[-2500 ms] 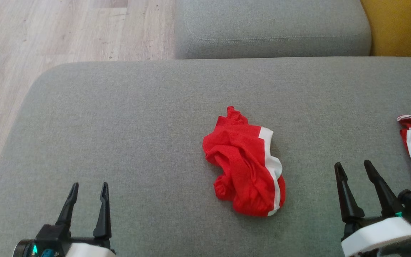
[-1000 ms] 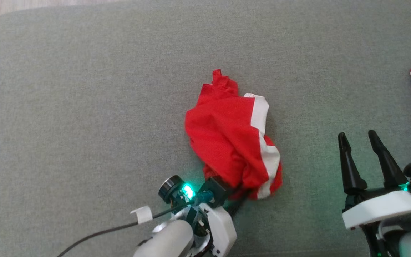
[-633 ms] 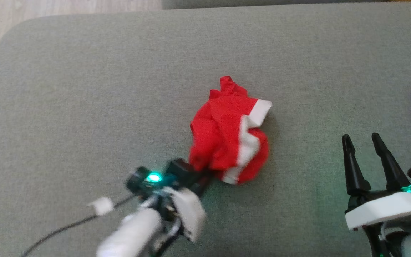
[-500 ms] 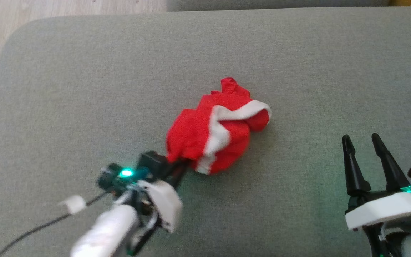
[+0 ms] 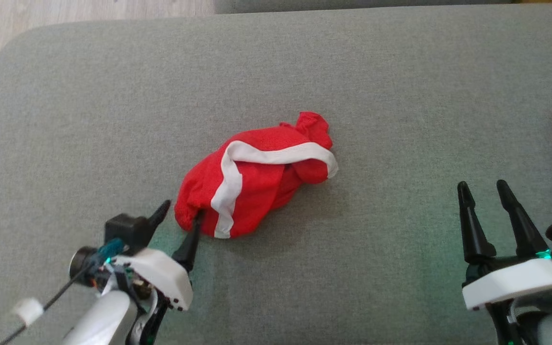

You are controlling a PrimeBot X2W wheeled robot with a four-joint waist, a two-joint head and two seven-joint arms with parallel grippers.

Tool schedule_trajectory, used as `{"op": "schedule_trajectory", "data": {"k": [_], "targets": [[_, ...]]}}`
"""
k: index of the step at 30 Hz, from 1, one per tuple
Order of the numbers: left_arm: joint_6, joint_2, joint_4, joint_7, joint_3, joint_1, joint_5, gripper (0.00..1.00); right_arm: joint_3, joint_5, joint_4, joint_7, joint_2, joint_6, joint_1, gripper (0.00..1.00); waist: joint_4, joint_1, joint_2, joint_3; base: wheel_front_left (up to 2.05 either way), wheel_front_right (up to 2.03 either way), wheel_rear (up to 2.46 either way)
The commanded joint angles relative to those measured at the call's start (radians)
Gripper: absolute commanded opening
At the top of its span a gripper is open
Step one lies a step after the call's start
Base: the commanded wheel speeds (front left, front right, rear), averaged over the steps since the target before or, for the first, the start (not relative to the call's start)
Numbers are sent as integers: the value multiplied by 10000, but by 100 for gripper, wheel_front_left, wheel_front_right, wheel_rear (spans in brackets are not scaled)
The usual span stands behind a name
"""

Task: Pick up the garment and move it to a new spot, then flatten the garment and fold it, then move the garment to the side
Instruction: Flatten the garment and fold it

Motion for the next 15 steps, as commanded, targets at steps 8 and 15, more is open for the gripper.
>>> {"op": "schedule_trajectory", "data": {"k": [8, 15], "targets": [[879, -217, -126, -2322, 1416, 667, -213, 100, 233, -49, -523, -27, -61, -7, -154, 100, 55, 0, 0, -324, 0, 0, 0], [1989, -361, -1293, -3526, 2478, 874, 1338, 100, 183, -272, -915, 156, -61, -7, -80, 100, 302, 0, 0, -580, 0, 0, 0]]}}
